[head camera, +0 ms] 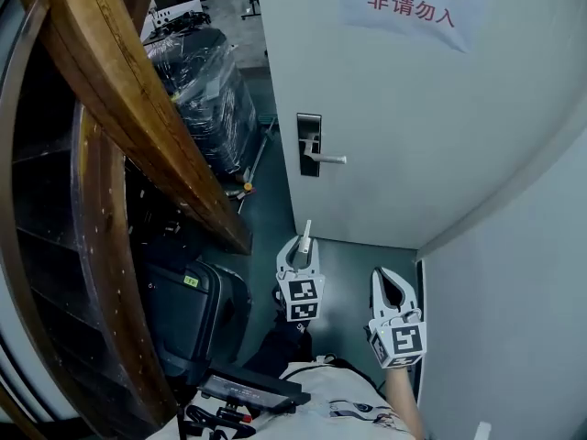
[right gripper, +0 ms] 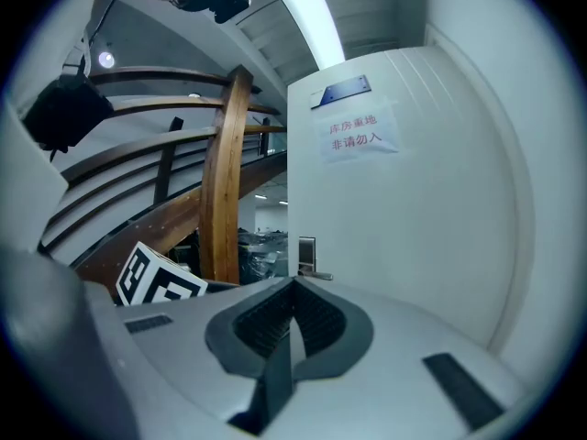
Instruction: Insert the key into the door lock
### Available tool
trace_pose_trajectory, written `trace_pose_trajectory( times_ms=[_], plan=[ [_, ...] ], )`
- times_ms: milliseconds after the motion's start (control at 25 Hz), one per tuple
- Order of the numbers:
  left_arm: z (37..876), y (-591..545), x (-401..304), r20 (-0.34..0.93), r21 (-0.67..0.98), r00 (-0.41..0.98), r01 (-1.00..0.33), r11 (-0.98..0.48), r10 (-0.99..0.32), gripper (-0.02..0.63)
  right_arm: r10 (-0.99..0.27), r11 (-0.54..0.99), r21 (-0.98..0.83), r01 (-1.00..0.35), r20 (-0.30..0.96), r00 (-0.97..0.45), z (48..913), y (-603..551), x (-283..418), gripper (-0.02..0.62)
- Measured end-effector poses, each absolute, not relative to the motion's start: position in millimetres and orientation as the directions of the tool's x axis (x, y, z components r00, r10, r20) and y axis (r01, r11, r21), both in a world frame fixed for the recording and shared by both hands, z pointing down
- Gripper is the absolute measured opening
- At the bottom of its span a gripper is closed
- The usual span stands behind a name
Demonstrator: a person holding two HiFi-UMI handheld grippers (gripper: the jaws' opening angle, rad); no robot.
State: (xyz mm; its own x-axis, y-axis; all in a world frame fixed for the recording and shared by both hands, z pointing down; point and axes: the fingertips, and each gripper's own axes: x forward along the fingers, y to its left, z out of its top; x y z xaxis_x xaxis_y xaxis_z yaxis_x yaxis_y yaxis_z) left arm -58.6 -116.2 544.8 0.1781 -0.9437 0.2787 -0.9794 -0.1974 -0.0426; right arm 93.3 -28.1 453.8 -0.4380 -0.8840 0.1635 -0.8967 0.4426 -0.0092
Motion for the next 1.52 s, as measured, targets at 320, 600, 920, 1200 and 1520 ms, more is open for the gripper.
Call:
trace_pose_trajectory(
  times_ms=[320,600,920,1200,1520],
  plan=[
    [572.8,-227.4,-78.1,0.305,-0.05,0.198,-0.974,-0.223,-0.931,0.117,-0.891,0.416,0.011,-0.909,0.203,-0.405,464.8,-108.0,56.4,0.006],
    [613.0,-290.0,-83.6,0.314,-0.051,0.172,-0.979,-0.197,-0.934,0.117,-0.881,0.431,0.015,-0.902,0.224,-0.417,505.9,-137.9,50.4,0.006],
    [645.9,-348.4,-79.8,0.263,-0.073,0.144,-0.983,-0.168,-0.954,0.117,-0.896,0.419,0.034,-0.907,0.177,-0.407,556.9,-163.5,70.0,0.006],
    [660.7,-373.6,-77.7,0.25,-0.071,0.124,-0.987,-0.146,-0.96,0.117,-0.905,0.403,0.037,-0.914,0.165,-0.392,578.8,-179.3,83.8,0.006],
    [664.3,-384.2,-78.9,0.26,-0.075,0.122,-0.986,-0.146,-0.958,0.117,-0.898,0.417,0.019,-0.909,0.165,-0.408,585.6,-188.3,79.6,0.006]
  ],
)
